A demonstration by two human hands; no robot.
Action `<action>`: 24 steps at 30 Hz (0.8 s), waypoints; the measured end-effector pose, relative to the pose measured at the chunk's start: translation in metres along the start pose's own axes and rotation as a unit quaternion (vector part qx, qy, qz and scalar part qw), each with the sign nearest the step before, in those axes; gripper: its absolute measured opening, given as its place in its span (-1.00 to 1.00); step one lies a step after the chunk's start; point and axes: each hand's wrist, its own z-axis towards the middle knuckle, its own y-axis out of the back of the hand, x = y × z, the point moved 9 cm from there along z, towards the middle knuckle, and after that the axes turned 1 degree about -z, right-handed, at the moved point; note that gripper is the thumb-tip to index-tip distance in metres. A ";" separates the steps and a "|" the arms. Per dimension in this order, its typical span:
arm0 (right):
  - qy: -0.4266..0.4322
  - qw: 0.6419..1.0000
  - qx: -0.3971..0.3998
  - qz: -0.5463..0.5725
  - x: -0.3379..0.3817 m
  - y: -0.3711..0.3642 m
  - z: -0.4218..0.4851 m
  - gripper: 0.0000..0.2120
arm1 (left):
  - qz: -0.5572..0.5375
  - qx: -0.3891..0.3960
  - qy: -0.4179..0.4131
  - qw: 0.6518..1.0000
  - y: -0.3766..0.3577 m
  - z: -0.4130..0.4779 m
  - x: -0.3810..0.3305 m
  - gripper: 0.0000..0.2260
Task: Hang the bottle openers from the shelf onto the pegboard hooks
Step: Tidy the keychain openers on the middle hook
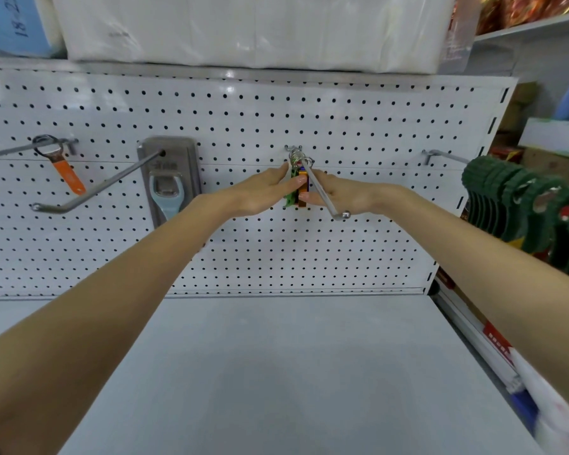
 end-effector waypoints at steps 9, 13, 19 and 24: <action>0.013 1.000 0.014 0.020 0.001 -0.003 0.005 -0.37 | 0.005 0.007 0.004 1.000 0.004 0.000 0.005 -0.33; 0.009 0.999 0.001 0.037 -0.012 0.002 -0.002 -0.22 | -0.001 -0.009 0.002 1.000 0.006 -0.004 0.013 -0.27; -0.009 0.998 -0.022 0.052 -0.031 0.013 -0.016 -0.19 | -0.007 -0.041 0.007 0.999 0.021 -0.009 0.027 -0.29; -0.017 0.997 -0.049 0.062 -0.037 0.022 -0.019 -0.27 | -0.045 -0.062 -0.009 0.997 0.026 -0.010 0.021 -0.37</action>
